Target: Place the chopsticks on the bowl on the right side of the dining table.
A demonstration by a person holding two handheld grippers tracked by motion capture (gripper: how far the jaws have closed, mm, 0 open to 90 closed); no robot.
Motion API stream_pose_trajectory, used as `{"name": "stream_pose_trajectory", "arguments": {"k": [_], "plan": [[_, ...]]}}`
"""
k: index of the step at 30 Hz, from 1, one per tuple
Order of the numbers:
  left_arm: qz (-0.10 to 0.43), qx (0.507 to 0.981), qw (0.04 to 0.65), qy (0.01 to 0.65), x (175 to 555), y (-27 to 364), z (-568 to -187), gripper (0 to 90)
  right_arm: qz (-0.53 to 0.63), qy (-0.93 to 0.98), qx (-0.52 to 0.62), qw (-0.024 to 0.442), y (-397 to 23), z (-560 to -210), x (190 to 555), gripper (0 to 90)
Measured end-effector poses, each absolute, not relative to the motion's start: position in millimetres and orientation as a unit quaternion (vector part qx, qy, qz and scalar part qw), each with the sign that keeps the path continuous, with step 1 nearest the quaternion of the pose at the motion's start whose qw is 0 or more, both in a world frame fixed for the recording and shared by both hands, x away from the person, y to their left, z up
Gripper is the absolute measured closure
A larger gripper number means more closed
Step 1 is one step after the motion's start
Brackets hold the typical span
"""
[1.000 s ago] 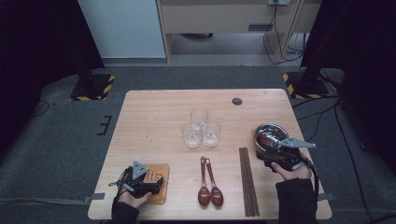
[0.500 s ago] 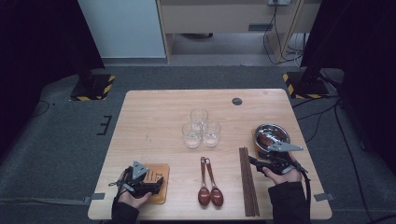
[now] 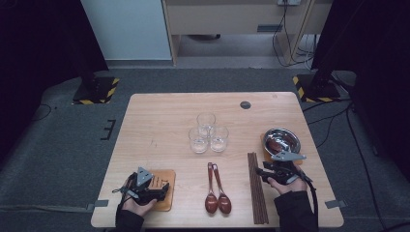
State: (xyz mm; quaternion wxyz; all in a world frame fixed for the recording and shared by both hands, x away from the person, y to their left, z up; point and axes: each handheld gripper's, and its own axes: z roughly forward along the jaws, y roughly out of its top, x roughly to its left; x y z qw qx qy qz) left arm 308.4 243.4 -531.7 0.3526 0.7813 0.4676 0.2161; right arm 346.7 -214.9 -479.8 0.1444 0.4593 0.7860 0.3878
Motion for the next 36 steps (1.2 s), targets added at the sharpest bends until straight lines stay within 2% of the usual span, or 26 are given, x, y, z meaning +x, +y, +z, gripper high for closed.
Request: {"name": "stream_pose_trajectory", "arguments": {"k": [4, 17, 23, 36], "plan": [[0.217, 0.775, 0.355, 0.475, 307.5, 246.9, -529.5, 11.7, 0.382, 0.787, 0.462, 0.145, -214.7, -484.6, 345.5, 55.7], [0.221, 0.767, 0.348, 0.491, 308.2, 254.7, -530.4, 11.9, 0.349, 0.800, 0.467, 0.140, -214.9, -499.6, 346.2, 62.3], [0.223, 0.771, 0.350, 0.483, 308.0, 252.9, -533.1, 6.3, 0.339, 0.804, 0.470, 0.136, -216.4, -504.6, 346.2, 66.0], [0.222, 0.770, 0.351, 0.484, 308.4, 252.2, -533.3, 4.8, 0.322, 0.814, 0.466, 0.128, -216.0, -514.2, 348.0, 72.5]]}}
